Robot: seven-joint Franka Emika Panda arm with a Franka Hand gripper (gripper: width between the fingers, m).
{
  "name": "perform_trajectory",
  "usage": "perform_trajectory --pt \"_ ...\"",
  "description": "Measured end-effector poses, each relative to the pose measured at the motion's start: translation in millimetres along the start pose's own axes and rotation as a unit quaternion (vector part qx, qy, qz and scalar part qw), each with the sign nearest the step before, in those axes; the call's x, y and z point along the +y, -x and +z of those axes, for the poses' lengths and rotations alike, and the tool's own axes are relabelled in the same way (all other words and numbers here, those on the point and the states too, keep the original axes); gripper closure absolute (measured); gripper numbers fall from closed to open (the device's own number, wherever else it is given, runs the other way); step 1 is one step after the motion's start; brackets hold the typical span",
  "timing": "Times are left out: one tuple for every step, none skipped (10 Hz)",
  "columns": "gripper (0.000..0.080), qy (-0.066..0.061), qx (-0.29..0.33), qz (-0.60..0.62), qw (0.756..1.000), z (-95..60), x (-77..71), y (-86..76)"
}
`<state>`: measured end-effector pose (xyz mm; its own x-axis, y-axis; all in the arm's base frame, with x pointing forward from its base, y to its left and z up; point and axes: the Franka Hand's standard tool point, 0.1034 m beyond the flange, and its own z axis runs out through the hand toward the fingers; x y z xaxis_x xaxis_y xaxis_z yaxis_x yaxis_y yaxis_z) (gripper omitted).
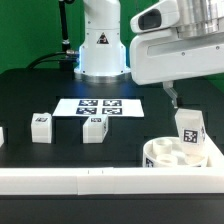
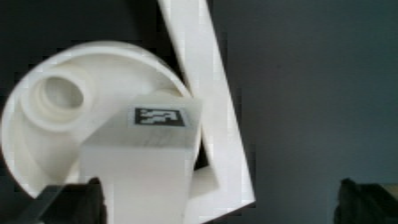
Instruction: Assemble stool
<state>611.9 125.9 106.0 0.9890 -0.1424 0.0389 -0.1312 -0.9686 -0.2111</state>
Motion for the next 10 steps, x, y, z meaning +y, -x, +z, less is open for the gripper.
perform_trajectory --pt "0.0151 0.008 -0.001 -0.072 0.997 0.4 -0.3 0.5" --pt "0.0151 0.016 -0.006 -0.159 0.987 1.9 1.1 1.6" --pt "0.0151 0.025 -0.012 -0.225 0.974 4.4 1.6 2.2" --pt "0.0151 0.031 -0.014 -0.284 0.958 5.1 2.1 0.9" --pt "0.0151 0.033 -0.014 -0.322 0.946 4.4 4.1 -0.5" --pt "0.0151 0.034 -0.016 -0.375 0.926 4.3 6.5 -1.1" --pt "0.0151 0.036 -0.018 -0.407 0.913 4.3 7.9 -1.4" --pt "0.0151 0.041 -0.023 -0.459 0.887 5.0 10.0 -1.8" --pt "0.0151 0.049 -0.032 -0.532 0.844 8.5 11.8 -2.7" --pt "0.0151 0.051 -0.038 -0.569 0.820 13.4 14.4 -3.2"
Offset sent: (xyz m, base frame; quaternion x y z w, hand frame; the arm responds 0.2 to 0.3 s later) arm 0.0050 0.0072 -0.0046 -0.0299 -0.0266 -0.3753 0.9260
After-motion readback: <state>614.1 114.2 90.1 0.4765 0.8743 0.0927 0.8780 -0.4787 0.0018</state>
